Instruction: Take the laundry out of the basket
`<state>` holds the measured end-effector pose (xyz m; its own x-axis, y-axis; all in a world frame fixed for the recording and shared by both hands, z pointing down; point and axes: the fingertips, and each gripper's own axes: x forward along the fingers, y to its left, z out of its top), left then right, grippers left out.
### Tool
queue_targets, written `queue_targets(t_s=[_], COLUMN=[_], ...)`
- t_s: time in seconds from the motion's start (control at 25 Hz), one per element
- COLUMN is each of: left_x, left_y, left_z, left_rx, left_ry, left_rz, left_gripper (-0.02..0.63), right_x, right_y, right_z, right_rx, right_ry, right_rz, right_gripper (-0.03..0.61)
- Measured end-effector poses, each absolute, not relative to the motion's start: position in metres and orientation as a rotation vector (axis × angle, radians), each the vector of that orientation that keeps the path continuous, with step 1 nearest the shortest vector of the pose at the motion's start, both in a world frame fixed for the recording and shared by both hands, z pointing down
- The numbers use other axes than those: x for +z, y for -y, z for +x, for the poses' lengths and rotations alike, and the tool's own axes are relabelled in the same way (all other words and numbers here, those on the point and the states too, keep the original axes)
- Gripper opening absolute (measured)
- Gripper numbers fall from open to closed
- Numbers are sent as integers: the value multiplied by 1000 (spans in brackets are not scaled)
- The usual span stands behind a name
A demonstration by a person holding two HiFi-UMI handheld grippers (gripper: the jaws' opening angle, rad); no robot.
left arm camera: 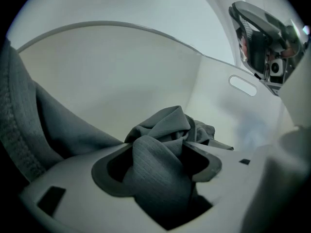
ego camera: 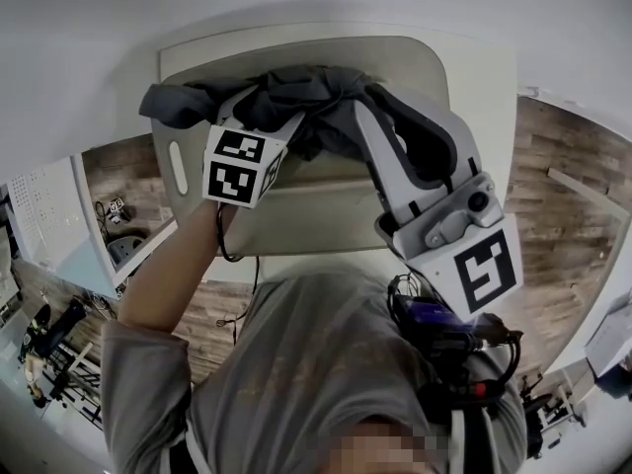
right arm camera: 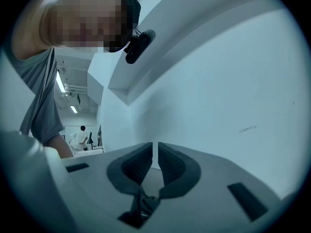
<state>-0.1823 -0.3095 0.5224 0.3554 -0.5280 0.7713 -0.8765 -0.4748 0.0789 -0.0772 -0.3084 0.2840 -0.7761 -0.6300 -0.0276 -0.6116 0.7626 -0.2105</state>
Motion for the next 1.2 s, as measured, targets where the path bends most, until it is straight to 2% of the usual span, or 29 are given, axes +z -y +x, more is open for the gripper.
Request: queue_targets(t_s=[0.24, 0.32, 0.36, 0.8, 1.2], left_x=[505, 499, 496, 423, 256], left_y=[308, 311, 312, 311, 294], left_z=[-179, -183, -185, -174, -191], left_rx=[938, 896, 871, 697, 411], left_ry=[1226, 1255, 1264, 1382, 1664], left_rz=[2193, 2191, 2190, 2311, 2462], left_gripper=[180, 102, 85, 74, 74], right_x=[249, 244, 241, 218, 206], right_y=[277, 268, 262, 194, 125], right_z=[-46, -36, -31, 34, 56], right_rx=[-170, -143, -131, -26, -7], right_ry=[-2807, -2788, -2777, -2644, -2595], right_rz=[-1113, -1158, -1180, -1356, -1310], right_gripper=[40, 40, 38, 38, 38])
